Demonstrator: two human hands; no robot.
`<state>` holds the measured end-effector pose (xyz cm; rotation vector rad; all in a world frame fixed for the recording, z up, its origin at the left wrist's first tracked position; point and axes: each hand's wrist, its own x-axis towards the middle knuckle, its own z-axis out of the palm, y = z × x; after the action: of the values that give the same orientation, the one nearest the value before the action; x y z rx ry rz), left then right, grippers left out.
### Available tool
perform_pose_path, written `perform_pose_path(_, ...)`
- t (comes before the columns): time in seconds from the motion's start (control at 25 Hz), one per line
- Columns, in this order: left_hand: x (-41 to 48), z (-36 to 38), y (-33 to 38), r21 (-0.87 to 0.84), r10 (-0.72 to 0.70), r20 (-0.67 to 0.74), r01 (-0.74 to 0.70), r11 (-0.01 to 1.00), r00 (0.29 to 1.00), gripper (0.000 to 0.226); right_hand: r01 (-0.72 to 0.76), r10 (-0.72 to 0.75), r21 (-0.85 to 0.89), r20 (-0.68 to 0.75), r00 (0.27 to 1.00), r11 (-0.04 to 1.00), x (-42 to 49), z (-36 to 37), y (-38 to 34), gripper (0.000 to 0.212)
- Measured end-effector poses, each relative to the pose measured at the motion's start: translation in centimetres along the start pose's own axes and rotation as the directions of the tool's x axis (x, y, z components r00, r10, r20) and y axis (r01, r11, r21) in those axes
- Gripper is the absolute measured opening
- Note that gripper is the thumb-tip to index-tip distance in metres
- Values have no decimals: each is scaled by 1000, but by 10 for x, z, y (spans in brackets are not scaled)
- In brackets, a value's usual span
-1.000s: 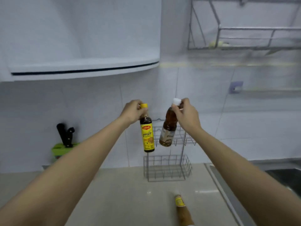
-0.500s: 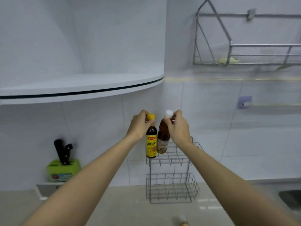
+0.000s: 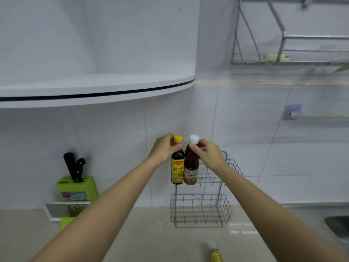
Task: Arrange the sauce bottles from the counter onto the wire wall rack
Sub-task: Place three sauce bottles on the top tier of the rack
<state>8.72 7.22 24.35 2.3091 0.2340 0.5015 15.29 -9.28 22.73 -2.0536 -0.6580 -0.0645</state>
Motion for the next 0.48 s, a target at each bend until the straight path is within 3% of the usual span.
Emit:
perform_pose_path(0.08, -1, -1, -1, -13, -8, 55, 9, 1000, 998, 31, -19, 22, -57, 48, 999, 998, -5, 4, 0, 42)
perform_pose_path(0.24, 0, -5, -3, -30, -16, 92, 19, 999, 996, 28, -18, 18, -113, -6, 1000, 993, -7, 8, -2, 43)
perform_pose_path(0.48, -3, 0, -6, -16, -17, 58, 18, 1000, 998, 36, -49, 50, -104, 8, 999, 993, -5, 11, 2, 50)
